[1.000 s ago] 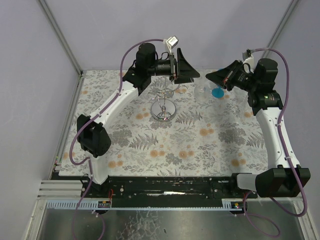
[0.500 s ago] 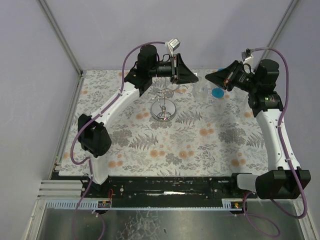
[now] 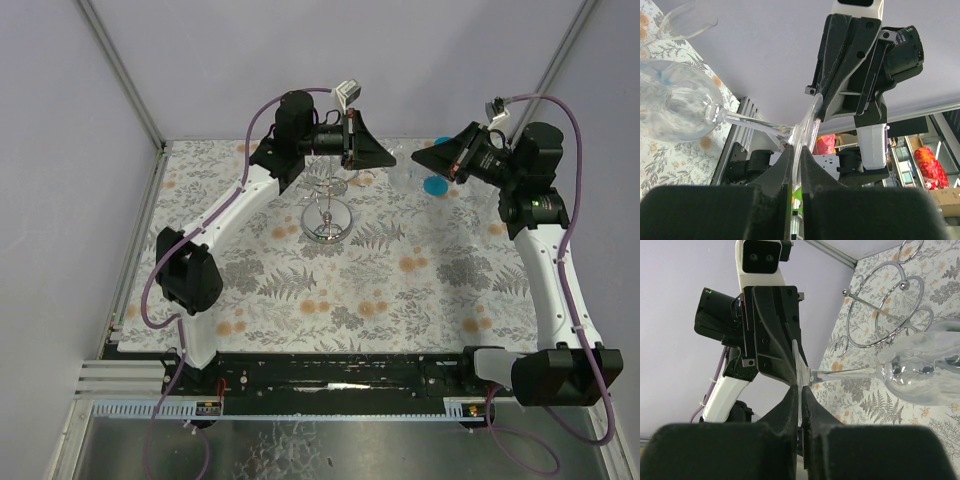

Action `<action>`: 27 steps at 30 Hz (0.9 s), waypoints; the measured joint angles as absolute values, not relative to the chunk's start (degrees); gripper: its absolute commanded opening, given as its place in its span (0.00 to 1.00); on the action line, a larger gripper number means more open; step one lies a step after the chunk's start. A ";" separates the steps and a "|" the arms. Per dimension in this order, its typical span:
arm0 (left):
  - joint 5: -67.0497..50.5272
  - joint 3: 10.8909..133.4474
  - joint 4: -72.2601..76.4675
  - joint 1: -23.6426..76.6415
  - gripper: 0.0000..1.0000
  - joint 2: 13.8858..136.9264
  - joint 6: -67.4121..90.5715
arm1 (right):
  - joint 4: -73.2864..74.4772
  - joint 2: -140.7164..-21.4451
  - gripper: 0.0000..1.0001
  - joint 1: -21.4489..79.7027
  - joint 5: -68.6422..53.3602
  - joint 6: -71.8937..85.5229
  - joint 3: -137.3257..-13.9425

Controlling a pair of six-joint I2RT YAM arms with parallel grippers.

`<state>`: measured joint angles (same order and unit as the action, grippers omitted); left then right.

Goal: Take the wine glass off the wine glass rack

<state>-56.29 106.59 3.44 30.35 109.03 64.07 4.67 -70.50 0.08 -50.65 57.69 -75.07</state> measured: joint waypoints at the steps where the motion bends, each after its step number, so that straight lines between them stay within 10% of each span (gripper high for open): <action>1: -56.51 106.59 3.55 30.39 0.00 109.03 64.25 | 4.75 -70.39 0.24 0.08 -50.68 57.58 -75.07; 11: -58.24 106.72 1.96 32.69 0.00 108.92 57.67 | 12.25 -69.21 0.80 0.25 -45.78 53.17 -78.96; 27: -57.25 110.54 -23.66 38.39 0.00 101.60 20.29 | 32.25 -73.80 0.89 -4.67 -32.08 47.33 -92.92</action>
<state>-57.25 110.54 -23.66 38.39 101.60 20.29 32.25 -73.80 -4.67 -32.08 47.33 -92.92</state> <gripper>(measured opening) 0.022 0.883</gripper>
